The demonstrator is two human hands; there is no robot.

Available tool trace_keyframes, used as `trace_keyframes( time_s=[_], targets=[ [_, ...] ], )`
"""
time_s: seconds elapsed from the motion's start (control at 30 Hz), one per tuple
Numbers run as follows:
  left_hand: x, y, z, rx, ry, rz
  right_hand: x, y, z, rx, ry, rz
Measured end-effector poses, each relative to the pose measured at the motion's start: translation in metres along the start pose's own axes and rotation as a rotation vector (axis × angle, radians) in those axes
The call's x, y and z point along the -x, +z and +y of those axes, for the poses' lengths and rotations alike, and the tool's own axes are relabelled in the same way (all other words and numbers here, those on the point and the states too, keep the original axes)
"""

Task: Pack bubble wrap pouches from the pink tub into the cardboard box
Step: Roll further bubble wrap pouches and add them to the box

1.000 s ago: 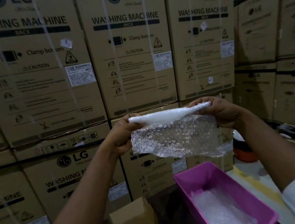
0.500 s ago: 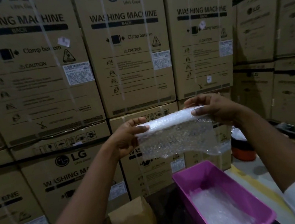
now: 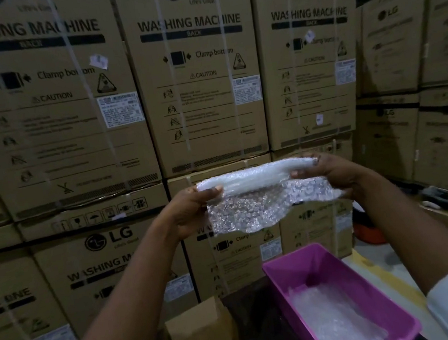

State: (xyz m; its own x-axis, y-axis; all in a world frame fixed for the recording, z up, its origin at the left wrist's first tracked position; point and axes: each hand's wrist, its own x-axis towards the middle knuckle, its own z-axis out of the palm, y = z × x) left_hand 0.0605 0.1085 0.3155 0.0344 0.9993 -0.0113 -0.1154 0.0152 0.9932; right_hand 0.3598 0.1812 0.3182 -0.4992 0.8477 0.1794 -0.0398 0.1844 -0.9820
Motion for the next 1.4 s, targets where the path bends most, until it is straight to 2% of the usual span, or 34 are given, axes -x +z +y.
trace_keyframes(
  time_s=[0.1, 0.27, 0.4, 0.53, 0.6, 0.7, 0.87, 1.0, 1.13, 1.23, 1.4],
  targets=[
    [-0.001, -0.003, -0.001, 0.025, -0.028, -0.069, -0.002, -0.006, -0.002, 0.002, -0.034, -0.014],
    [-0.002, -0.003, 0.003, 0.102, 0.020, -0.081, 0.000, -0.009, -0.002, -0.112, -0.098, -0.100],
    [-0.012, -0.008, 0.000, 0.069, 0.029, -0.038, -0.001, -0.006, -0.003, -0.165, -0.101, -0.121],
    [-0.004, -0.011, -0.001, 0.208, 0.033, -0.024, 0.006, -0.006, -0.004, -0.286, -0.062, -0.097],
    [0.000, -0.011, 0.001, 0.207, 0.040, -0.034, 0.008, -0.005, -0.006, -0.226, -0.022, -0.069],
    [0.000, -0.009, 0.003, 0.076, 0.043, -0.009, 0.005, 0.000, -0.009, 0.028, 0.017, 0.002],
    [-0.002, -0.004, 0.001, 0.056, -0.039, -0.058, 0.004, 0.007, -0.013, -0.057, -0.005, 0.082],
    [0.000, -0.004, -0.004, -0.061, -0.112, -0.110, 0.007, 0.010, -0.016, -0.040, -0.008, 0.134],
    [0.000, 0.002, -0.004, 0.035, -0.055, -0.071, 0.008, 0.009, -0.011, -0.012, 0.063, 0.151],
    [0.003, 0.008, -0.004, 0.137, -0.046, -0.087, 0.005, 0.007, -0.004, -0.009, 0.124, 0.098],
    [0.005, 0.008, -0.003, 0.204, -0.046, -0.079, 0.006, 0.002, -0.005, -0.044, 0.067, 0.017]
  ],
)
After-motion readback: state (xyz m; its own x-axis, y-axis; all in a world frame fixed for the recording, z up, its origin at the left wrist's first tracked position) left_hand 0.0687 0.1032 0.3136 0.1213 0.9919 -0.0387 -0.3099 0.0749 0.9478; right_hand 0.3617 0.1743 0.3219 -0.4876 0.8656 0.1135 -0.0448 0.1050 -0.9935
